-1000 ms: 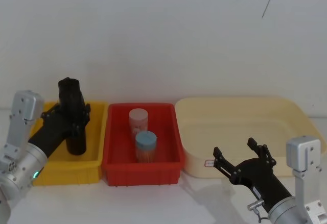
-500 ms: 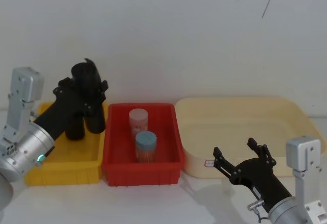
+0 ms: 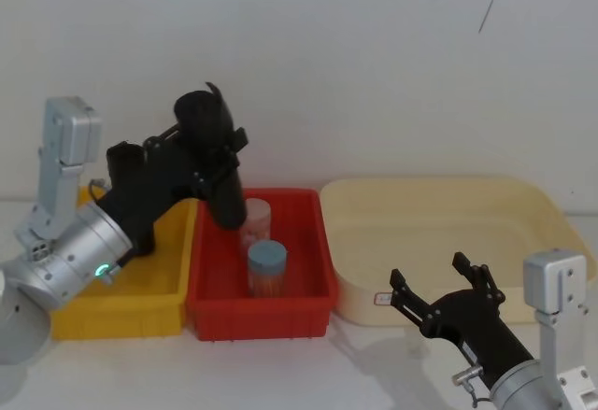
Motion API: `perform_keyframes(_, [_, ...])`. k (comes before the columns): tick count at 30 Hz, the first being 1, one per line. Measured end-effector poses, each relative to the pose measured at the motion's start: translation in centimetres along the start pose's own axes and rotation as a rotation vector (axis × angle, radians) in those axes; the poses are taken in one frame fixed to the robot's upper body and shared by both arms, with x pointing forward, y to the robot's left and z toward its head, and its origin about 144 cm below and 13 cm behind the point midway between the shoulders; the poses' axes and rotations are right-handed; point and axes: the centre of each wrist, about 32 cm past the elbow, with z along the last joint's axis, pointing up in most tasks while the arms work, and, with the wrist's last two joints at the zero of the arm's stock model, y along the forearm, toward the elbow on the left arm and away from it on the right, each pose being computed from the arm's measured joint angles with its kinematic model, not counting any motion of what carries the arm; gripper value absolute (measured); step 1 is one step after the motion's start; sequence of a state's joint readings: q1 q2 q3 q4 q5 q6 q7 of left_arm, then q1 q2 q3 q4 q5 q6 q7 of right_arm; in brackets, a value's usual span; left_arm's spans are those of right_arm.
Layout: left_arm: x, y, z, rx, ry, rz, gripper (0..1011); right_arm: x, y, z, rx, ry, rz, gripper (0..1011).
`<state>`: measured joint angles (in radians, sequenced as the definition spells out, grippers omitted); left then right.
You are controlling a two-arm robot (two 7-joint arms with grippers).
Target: Pick up the garbage bag with the one hand and transfer it to the other hand.
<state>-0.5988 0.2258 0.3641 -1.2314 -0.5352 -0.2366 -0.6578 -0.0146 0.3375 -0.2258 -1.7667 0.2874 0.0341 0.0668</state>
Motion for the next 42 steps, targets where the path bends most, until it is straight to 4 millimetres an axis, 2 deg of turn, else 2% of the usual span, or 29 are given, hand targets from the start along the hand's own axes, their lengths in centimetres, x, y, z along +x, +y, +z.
perform_keyframes(12, [-0.4, -2.8, -0.9, -0.033, 0.107, -0.153, 504, 0.0, 0.0, 0.0, 0.000, 0.000, 0.000, 1002])
perform_keyframes(27, [-0.9, -6.8, -4.1, -0.038, 0.296, -0.319, 504, 0.0, 0.0, 0.0, 0.000, 0.000, 0.000, 1001])
perform_keyframes(42, [-1.5, -8.1, -5.4, -0.037, 0.358, -0.357, 504, 0.0, 0.0, 0.0, 0.000, 0.000, 0.000, 1001])
